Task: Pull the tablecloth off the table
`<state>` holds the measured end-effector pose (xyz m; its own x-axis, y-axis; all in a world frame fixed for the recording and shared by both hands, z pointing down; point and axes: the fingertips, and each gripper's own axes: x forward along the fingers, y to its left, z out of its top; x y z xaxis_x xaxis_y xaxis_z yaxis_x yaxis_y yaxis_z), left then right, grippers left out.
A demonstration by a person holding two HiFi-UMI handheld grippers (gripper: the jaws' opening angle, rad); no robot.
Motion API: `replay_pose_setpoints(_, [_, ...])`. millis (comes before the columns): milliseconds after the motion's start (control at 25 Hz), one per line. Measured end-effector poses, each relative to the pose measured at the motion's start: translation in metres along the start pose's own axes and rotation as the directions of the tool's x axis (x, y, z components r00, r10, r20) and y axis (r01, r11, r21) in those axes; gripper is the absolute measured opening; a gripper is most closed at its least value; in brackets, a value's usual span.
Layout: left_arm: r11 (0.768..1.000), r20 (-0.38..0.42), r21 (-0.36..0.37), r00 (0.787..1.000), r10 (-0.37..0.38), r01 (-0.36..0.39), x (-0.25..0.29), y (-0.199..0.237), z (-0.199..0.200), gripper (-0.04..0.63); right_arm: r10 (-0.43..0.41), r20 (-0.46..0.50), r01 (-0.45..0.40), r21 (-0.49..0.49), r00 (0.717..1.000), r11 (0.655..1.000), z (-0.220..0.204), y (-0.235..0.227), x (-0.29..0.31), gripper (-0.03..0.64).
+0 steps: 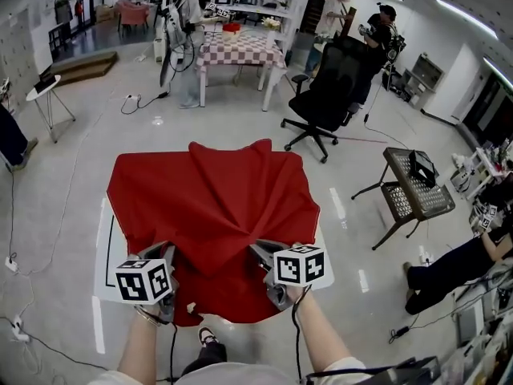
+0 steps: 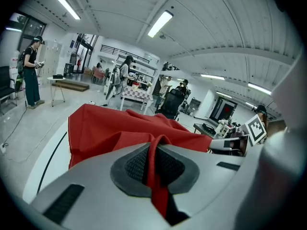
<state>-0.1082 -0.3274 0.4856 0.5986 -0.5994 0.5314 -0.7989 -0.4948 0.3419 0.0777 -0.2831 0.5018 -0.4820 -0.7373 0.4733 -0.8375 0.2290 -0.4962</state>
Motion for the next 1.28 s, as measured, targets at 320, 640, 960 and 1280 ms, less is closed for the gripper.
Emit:
replay_pose_setpoints(320, [0.999,0.075,-0.008,0.996,0.048,-0.047,-0.012,-0.028,-0.005,0.020,0.017,0.019,-0.017,-0.020,1.000,1.000,-0.007,-0.004,-0.028,0.031])
replay_pose_setpoints(640, [0.997,0.135,-0.006,0.988,0.076,-0.076,-0.029,-0.042,0.001,0.020,-0.007,0.111,0.005,0.019,0.994,1.000,-0.001,-0.016,-0.078,0.031])
replay_pose_setpoints(960, [0.999,0.146,0.036,0.989,0.029,-0.035,-0.023,-0.082,0.004,0.020,-0.049,0.191,0.038,0.061,0.980,0.997,-0.008,-0.024,-0.140,0.031])
replay_pose_setpoints(1280, [0.990,0.158,0.140,0.987,-0.015,-0.007,-0.025,-0.126,0.010,0.019,-0.110,0.251,0.093,0.079,0.962,0.993,-0.024,-0.035,-0.199,0.029])
